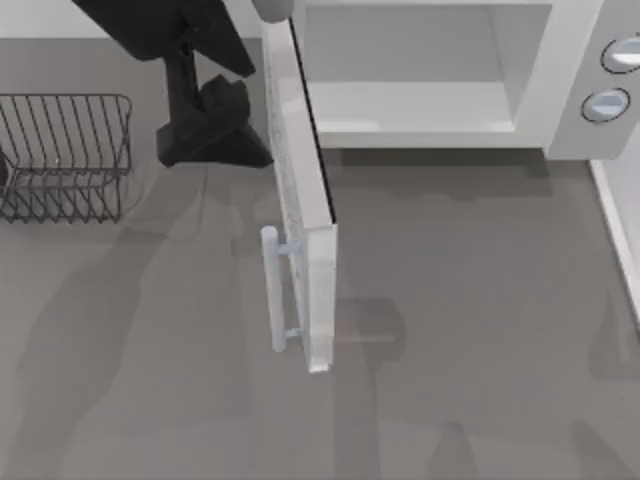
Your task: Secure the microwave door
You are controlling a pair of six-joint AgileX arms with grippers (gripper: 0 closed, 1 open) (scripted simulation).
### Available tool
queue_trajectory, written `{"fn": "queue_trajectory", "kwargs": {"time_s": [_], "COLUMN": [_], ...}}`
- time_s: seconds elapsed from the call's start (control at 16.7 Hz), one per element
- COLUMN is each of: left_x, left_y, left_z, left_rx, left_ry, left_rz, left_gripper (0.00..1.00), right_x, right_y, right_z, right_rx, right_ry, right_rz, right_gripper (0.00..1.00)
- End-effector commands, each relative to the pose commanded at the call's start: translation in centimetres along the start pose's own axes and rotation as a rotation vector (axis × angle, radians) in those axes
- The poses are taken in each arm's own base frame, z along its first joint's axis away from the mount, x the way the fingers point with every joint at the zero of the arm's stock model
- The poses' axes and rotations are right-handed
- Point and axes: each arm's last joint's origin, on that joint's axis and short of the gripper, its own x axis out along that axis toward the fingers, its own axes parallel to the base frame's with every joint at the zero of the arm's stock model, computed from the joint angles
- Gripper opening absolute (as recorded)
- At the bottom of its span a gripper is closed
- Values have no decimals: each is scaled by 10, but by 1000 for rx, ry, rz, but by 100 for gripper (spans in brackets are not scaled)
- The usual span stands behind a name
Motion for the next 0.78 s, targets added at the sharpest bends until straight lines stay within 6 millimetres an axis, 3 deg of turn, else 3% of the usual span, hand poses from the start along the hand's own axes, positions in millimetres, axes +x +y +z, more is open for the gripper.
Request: {"fn": "queue_trajectory", "kwargs": {"time_s": [0.3,0.6,0.78], "left_x": [48,53,53], "left_y": [-1,-2,-2], "left_z": [-1,-1,-1], "left_rx": [1,0,0], "left_ry": [-2,-1,-1], "left_rz": [3,1,1], "left_gripper": [100,100,77], "right_x": [0,0,0], "right_y": [0,0,0], "right_z": [0,0,0], "right_rx": [0,0,0], "right_ry": [0,0,0], "right_rz": [0,0,0], "right_gripper": [100,100,100]}}
